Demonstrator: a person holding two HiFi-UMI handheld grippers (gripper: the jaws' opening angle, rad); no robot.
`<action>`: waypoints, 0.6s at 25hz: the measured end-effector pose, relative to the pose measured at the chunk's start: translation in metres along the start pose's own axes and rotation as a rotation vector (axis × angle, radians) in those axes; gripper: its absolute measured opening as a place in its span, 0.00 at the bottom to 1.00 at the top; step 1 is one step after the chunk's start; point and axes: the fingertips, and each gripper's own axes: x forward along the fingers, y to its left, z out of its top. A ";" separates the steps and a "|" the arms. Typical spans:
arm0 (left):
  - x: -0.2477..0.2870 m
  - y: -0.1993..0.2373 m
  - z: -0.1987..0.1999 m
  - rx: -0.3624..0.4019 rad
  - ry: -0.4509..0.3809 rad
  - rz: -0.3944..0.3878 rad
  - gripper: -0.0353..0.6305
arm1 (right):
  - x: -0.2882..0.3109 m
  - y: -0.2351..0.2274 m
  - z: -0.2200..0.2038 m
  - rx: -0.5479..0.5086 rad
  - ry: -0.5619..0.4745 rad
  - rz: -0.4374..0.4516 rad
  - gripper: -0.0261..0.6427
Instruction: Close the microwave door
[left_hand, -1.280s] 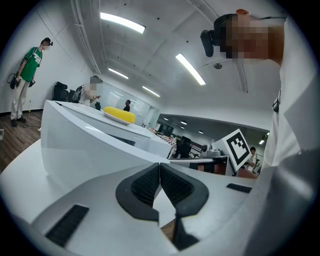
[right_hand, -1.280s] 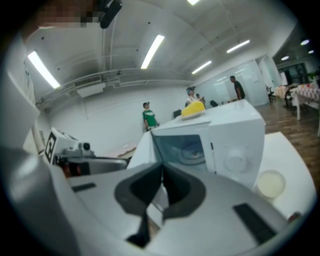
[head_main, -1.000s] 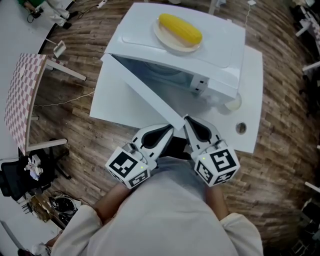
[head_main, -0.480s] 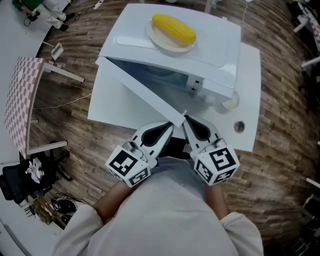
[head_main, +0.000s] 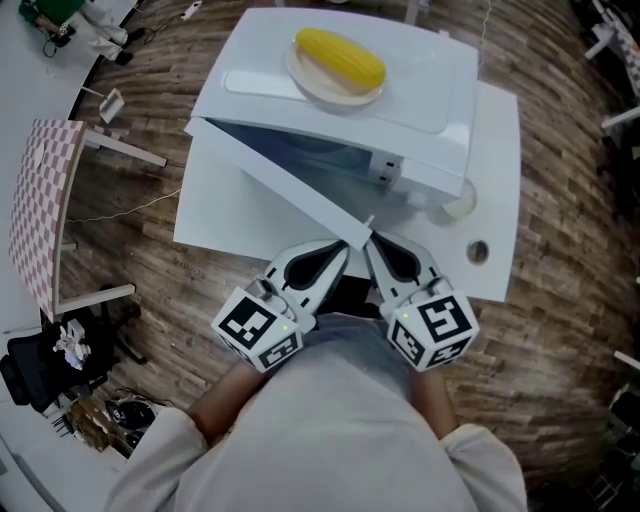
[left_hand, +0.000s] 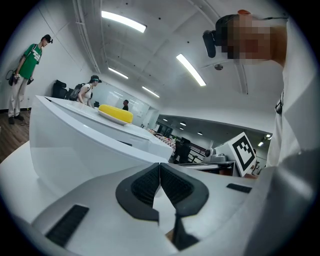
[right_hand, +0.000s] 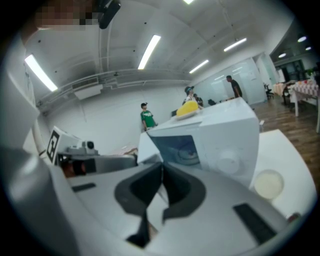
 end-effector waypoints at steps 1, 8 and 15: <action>0.001 0.000 0.000 -0.002 0.001 -0.002 0.08 | 0.000 -0.001 0.000 -0.002 0.000 -0.003 0.07; 0.007 0.001 0.003 -0.001 0.011 -0.020 0.08 | 0.000 -0.004 0.002 0.002 -0.004 -0.010 0.08; 0.017 0.002 0.004 0.001 0.013 -0.031 0.08 | 0.001 -0.017 0.001 0.031 -0.010 -0.033 0.08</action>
